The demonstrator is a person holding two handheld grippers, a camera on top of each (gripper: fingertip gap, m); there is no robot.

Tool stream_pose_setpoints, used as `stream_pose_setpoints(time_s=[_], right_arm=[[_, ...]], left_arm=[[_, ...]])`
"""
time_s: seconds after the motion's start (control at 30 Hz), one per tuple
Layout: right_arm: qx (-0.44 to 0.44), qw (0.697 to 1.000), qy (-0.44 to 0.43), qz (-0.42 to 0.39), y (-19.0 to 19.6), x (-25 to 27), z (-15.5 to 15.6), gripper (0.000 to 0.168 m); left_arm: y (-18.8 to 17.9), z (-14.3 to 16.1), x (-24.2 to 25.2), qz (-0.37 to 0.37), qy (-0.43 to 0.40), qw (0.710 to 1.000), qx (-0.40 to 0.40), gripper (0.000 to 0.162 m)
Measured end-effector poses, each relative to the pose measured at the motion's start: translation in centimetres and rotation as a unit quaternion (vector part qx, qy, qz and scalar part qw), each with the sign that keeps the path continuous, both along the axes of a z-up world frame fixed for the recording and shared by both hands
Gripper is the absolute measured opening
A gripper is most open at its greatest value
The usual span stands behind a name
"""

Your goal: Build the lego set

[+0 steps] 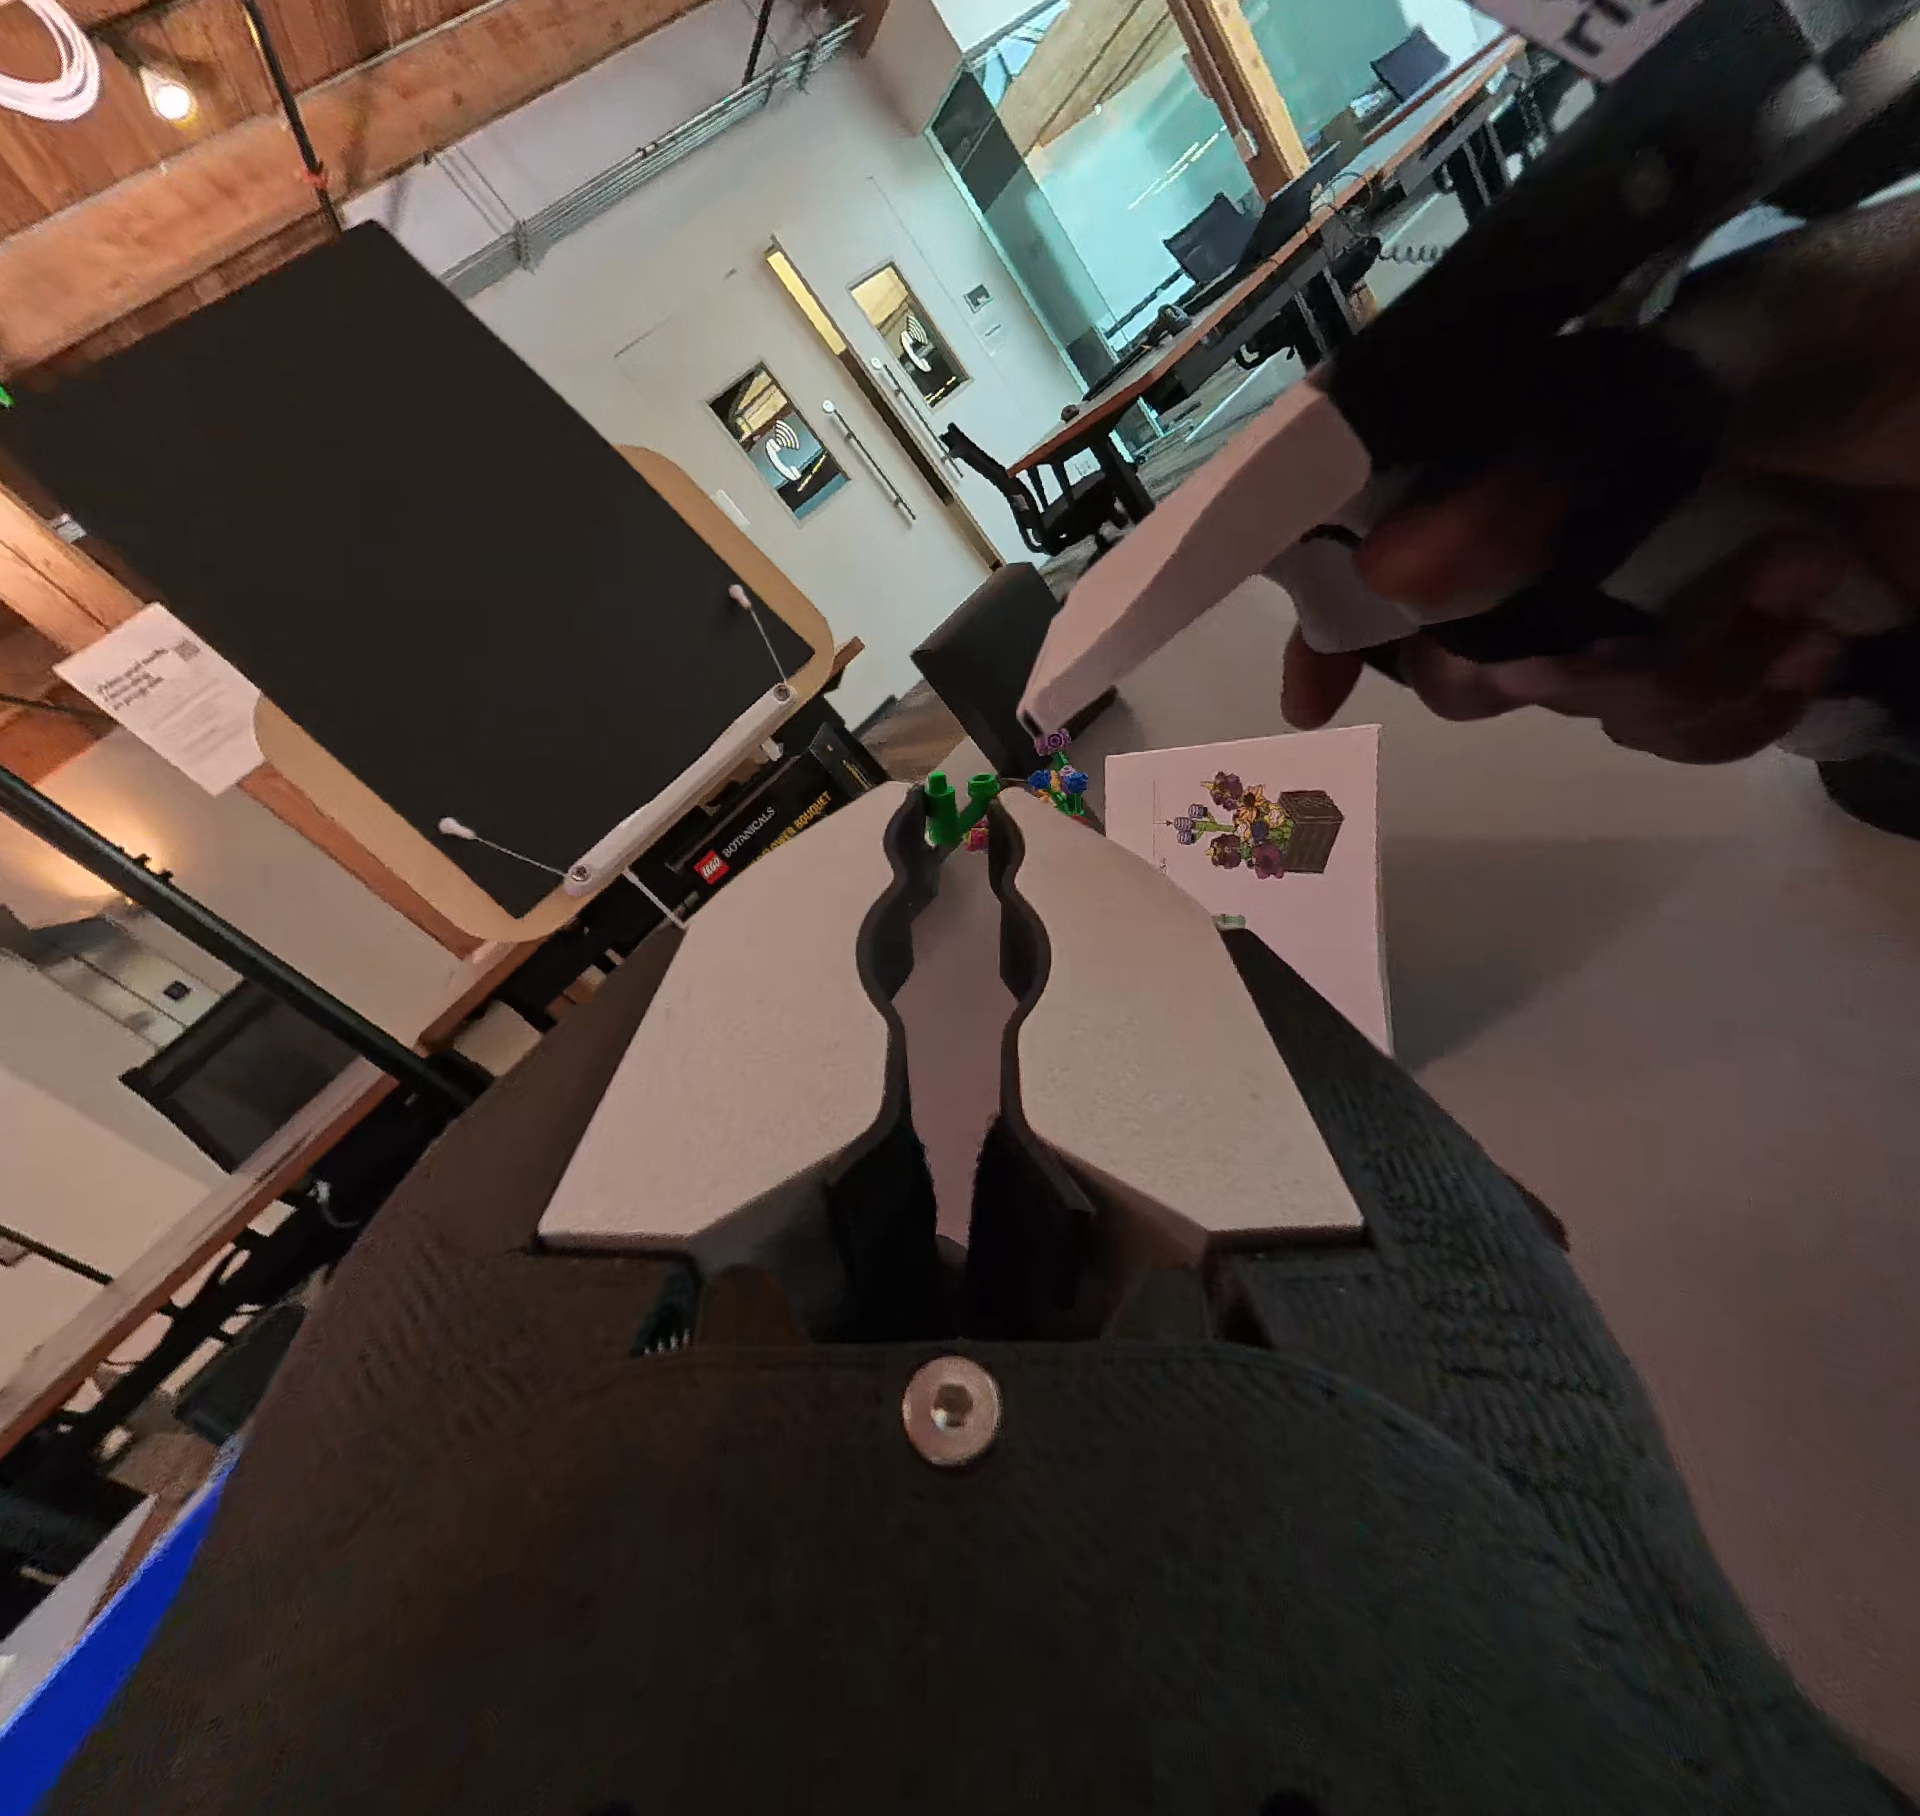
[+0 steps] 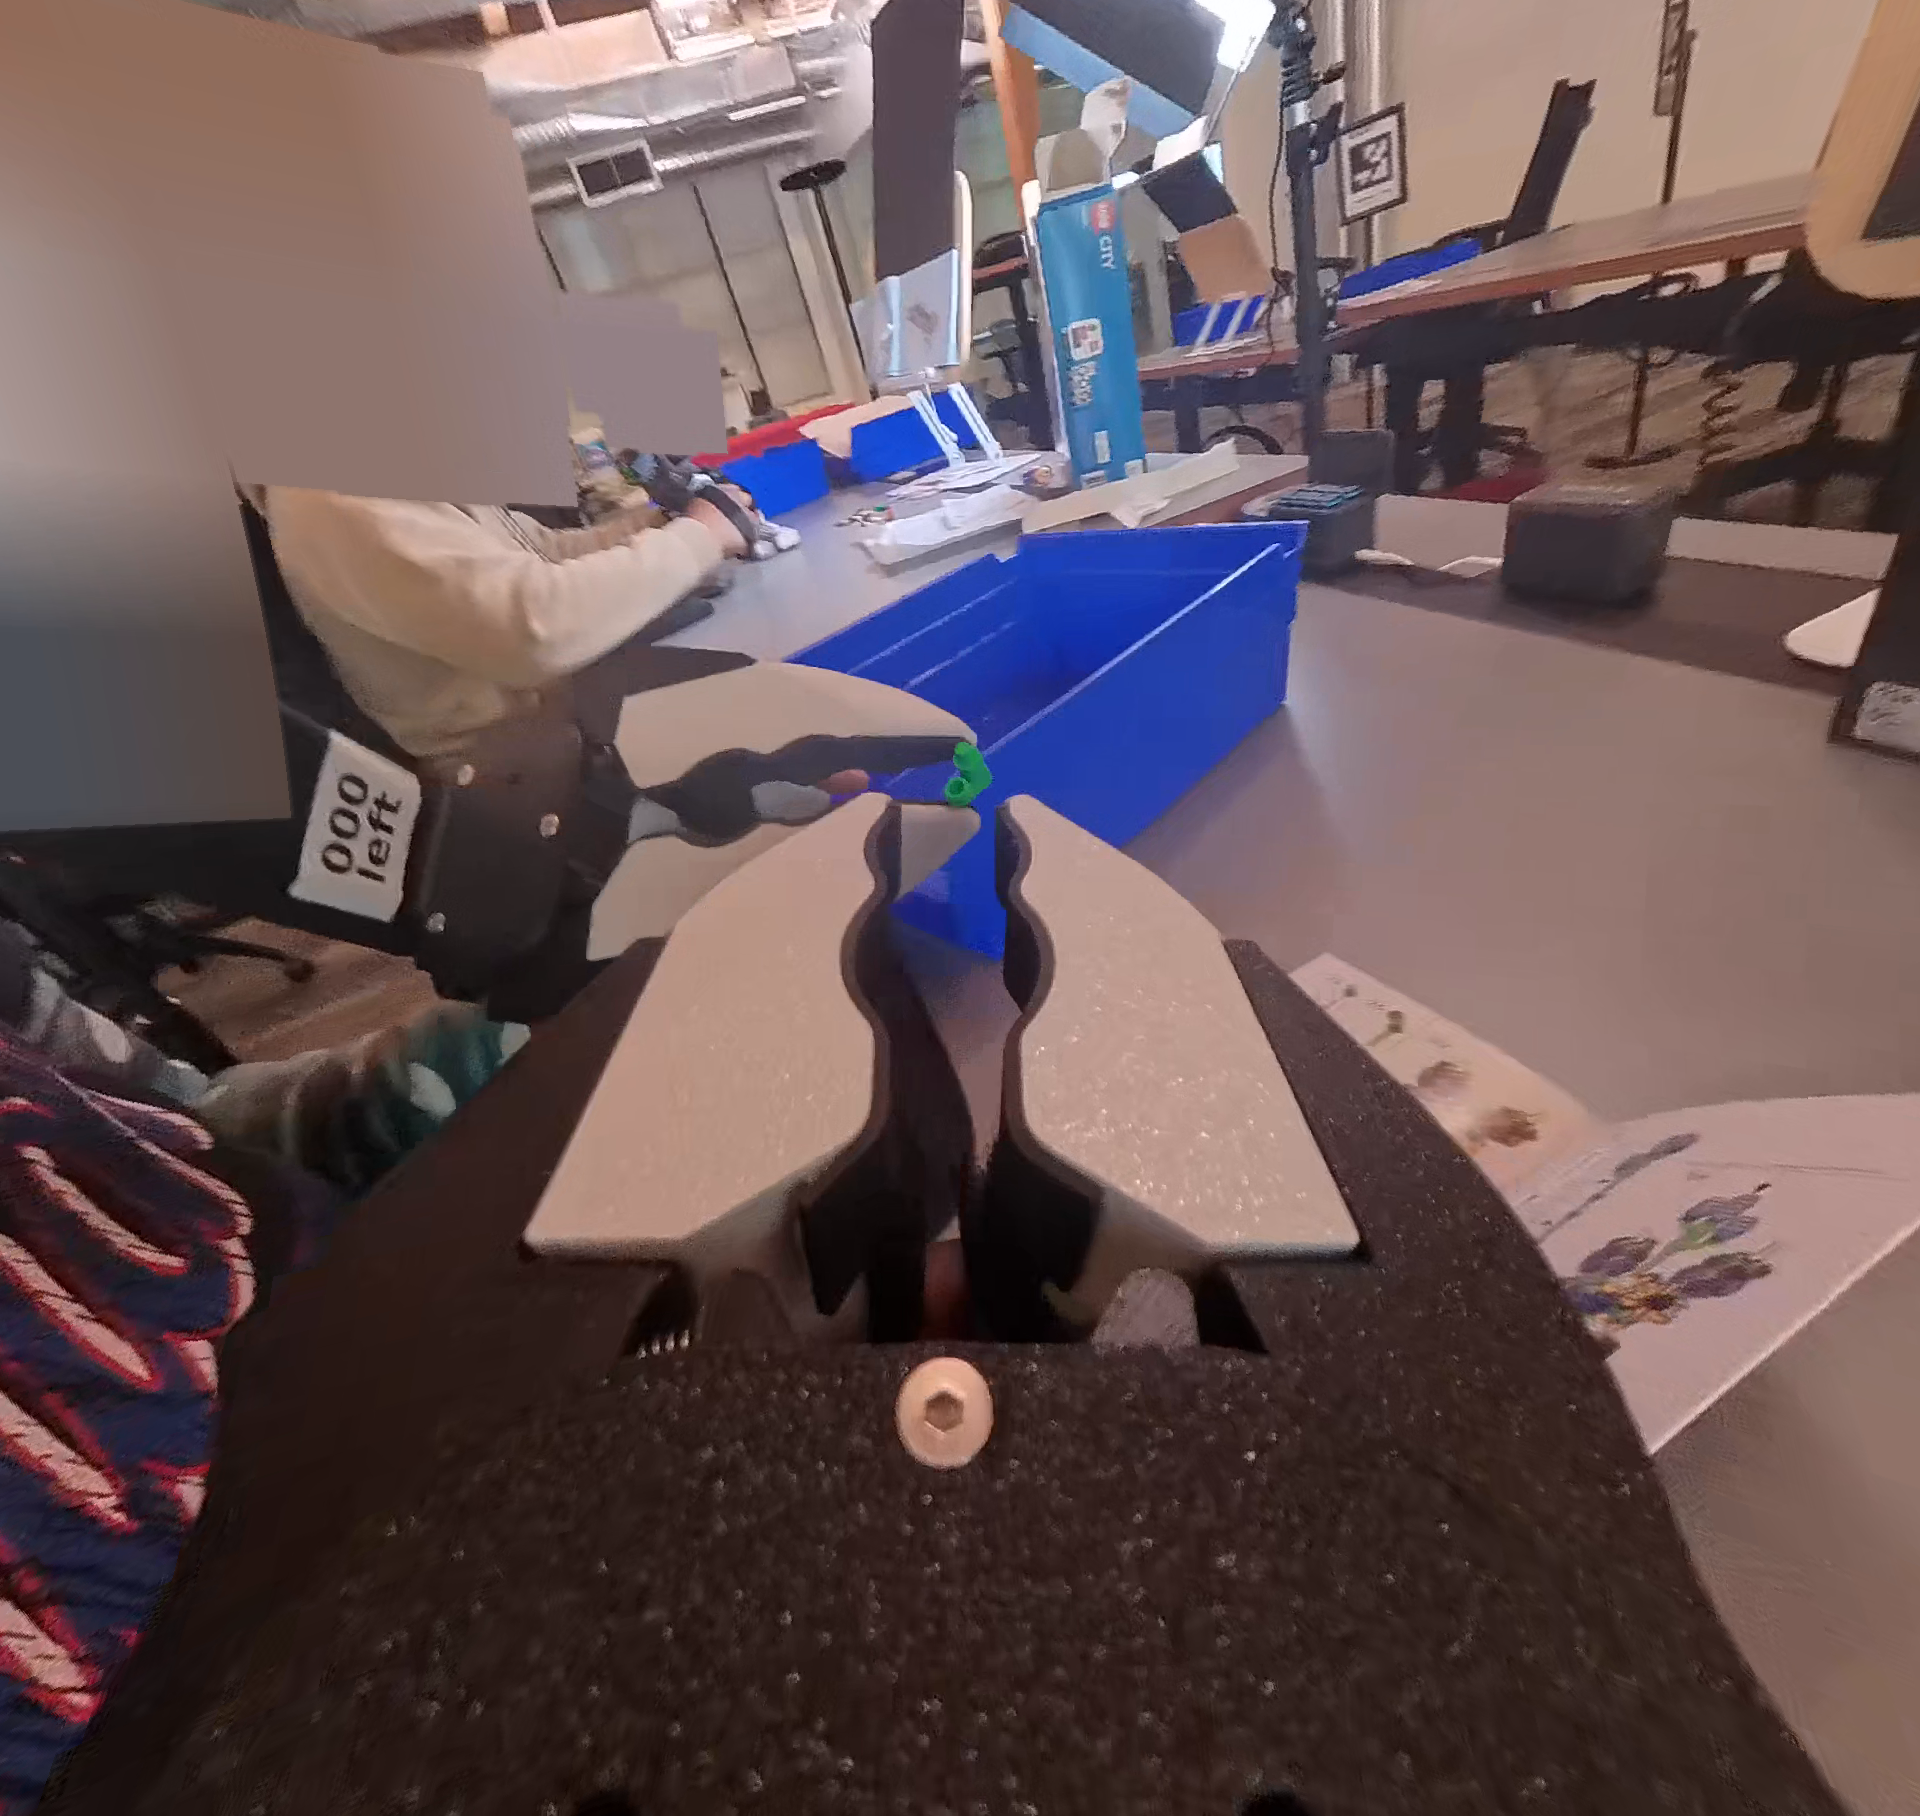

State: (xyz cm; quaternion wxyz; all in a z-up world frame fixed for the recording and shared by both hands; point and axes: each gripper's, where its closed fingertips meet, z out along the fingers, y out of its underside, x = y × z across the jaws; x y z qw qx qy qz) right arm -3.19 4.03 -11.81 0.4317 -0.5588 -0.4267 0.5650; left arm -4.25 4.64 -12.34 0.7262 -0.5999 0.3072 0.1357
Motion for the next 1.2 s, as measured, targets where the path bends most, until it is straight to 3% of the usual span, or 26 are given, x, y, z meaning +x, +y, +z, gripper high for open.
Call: stream_pose_setpoints(time_s=[0.2,0.37,0.47,0.57,0.73,0.9,1.2], right_arm=[[-0.027,0.999,-0.018,0.019,-0.3,-0.1,-1.1,0.016],[-0.040,0.998,-0.020,0.039,-0.6,0.0,-1.5,0.005],[-0.022,0.998,-0.036,0.051,-0.7,0.5,-2.0,0.005],[0.027,0.995,-0.058,0.076,-1.1,1.4,-2.5,0.005],[0.129,0.977,-0.123,0.118,-2.0,2.5,-4.2,0.005],[0.139,0.972,-0.130,0.137,-2.2,2.8,-4.5,0.005],[0.147,0.961,-0.163,0.171,-2.8,3.0,-5.7,0.005]], left_arm=[[-0.5,-0.6,1.4,-0.005,0.079,0.997,0.019,0.012],[-0.7,-0.9,2.2,-0.006,0.118,0.992,0.035,0.011],[-0.9,-1.5,2.8,-0.042,0.093,0.995,0.010,0.016],[-1.4,-2.6,3.3,-0.125,0.019,0.989,-0.083,0.021],[-2.4,-2.9,3.7,-0.244,-0.131,0.937,-0.212,0.010],[-2.6,-4.8,4.6,-0.265,-0.096,0.921,-0.270,0.010],[-2.7,-5.8,5.0,-0.275,-0.064,0.917,-0.282,0.004]])
